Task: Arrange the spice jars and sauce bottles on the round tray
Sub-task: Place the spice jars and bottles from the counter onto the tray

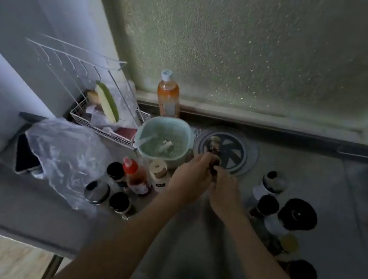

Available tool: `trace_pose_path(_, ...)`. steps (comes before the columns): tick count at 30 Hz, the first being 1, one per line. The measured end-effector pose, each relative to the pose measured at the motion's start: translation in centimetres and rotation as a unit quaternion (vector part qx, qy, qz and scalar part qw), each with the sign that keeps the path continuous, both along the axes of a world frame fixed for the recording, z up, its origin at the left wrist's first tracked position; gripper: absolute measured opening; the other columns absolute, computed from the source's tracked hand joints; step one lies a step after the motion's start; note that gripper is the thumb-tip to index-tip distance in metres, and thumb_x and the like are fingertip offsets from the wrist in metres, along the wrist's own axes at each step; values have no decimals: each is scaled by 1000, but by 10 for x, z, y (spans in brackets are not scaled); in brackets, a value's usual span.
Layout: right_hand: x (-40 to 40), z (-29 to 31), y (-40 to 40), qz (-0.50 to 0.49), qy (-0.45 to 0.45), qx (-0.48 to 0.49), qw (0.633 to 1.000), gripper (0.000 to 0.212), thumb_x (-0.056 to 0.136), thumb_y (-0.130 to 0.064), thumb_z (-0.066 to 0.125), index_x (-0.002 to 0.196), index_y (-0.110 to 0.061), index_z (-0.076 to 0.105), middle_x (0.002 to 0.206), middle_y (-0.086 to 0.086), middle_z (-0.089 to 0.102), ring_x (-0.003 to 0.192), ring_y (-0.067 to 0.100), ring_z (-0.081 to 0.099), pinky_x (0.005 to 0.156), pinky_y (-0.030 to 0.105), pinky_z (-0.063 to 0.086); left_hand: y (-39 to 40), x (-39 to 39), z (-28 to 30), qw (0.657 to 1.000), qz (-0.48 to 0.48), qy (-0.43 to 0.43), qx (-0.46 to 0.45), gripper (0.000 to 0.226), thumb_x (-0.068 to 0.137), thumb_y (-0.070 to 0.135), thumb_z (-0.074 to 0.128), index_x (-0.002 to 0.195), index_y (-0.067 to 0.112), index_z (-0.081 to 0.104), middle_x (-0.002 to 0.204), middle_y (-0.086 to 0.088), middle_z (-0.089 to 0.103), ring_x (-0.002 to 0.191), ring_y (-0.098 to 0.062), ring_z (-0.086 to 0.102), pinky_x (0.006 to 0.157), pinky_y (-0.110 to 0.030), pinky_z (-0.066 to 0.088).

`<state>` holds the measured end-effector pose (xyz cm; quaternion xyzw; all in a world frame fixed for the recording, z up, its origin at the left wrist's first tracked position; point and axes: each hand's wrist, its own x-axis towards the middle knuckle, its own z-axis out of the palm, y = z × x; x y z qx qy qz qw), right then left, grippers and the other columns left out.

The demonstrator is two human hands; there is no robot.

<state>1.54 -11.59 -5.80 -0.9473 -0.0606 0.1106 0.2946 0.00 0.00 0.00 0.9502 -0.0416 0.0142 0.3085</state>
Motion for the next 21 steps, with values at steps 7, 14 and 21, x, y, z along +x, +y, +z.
trace_pose_path(7, -4, -35, 0, -8, -164, -72, 984, 33, 82, -17, 53, 113, -11, 59, 116, 11, 63, 109, 33, 56, 82, 43, 47, 6, 11, -69, 998, 38, -33, 42, 24, 91, 18, 52, 112, 8, 55, 118, -12, 55, 85, -35, 61, 58, -38, 45)
trace_pose_path(14, -4, -66, -2, -36, -270, 45, 961, 22, 82, -28, 41, 90, -12, 54, 90, 11, 59, 89, 27, 49, 76, 38, 42, -3, 20, -110, 989, 68, -130, -31, 11, 90, 27, 53, 92, 17, 51, 96, -1, 54, 71, -23, 58, 57, -29, 39)
trace_pose_path(21, -15, -83, -6, -32, -367, 38, 929, 12, 84, -35, 34, 78, -25, 36, 78, 1, 55, 76, 20, 50, 70, 34, 35, 3, 7, -131, 966, 43, -256, 8, 21, 87, 37, 48, 79, 18, 47, 76, 3, 55, 62, -18, 55, 53, -33, 45)
